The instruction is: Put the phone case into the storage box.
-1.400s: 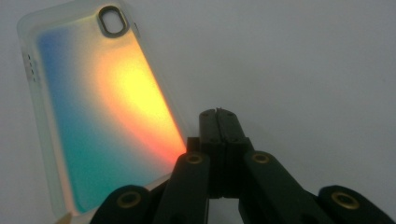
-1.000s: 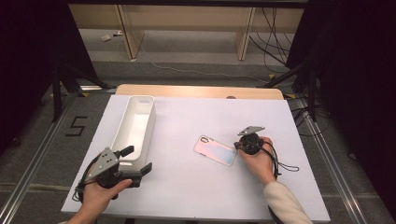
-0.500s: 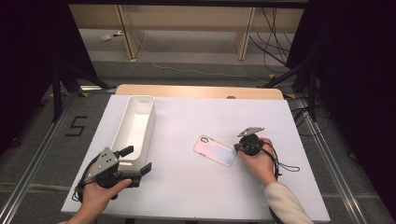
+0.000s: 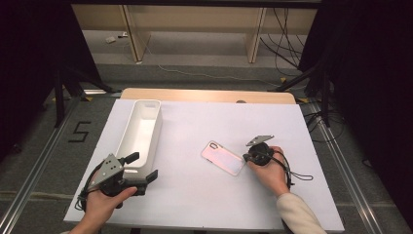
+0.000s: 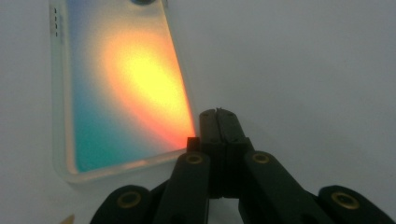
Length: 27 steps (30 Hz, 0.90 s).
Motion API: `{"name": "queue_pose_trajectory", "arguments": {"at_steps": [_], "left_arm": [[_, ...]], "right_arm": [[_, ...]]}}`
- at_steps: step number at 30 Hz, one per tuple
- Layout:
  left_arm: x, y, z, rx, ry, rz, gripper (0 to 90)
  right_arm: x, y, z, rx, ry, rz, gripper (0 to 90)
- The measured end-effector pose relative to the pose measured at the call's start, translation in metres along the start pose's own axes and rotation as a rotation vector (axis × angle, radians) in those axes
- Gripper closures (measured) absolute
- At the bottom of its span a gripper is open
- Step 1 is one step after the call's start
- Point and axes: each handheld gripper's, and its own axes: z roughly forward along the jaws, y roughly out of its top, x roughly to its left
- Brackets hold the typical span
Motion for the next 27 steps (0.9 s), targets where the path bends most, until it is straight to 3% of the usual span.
{"name": "queue_pose_trajectory", "arguments": {"at_steps": [4,8,9,12,13,18,19,25,27], "left_arm": [[-0.0002,0.0003,-0.0001,-0.001,0.000,0.001,8.5],[-0.0001,0.0006,0.0000,-0.011,-0.007,0.003,8.6],[-0.0001,0.0006,0.0001,-0.012,-0.007,0.002,8.6],[-0.0001,0.0005,-0.0001,-0.004,-0.001,0.001,8.6],[0.0002,0.0003,-0.0001,-0.003,0.000,0.000,8.6],[0.0003,0.0005,-0.0004,-0.005,0.001,-0.001,8.6],[0.0003,0.0005,-0.0004,-0.005,0.001,-0.001,8.6],[0.0005,0.0004,0.0000,-0.005,0.003,-0.004,8.7],[0.0006,0.0005,0.0000,-0.004,0.004,-0.003,8.7]], "right_arm": [[0.0013,0.0019,-0.0023,0.030,0.017,-0.008,90.0],[0.0008,0.0020,-0.0019,0.021,0.019,-0.023,90.0],[0.0022,0.0025,-0.0025,0.026,0.021,-0.003,90.0],[0.0021,0.0024,-0.0027,0.034,0.022,-0.021,90.0],[0.0045,0.0021,-0.0010,0.019,0.017,0.003,90.0],[0.0032,0.0020,-0.0019,0.030,0.019,-0.045,90.0],[0.0057,0.0021,-0.0018,0.028,0.024,-0.020,90.0],[0.0070,0.0020,-0.0027,0.037,0.039,-0.063,90.0],[0.0094,0.0014,-0.0012,0.019,0.019,-0.048,90.0]]}}
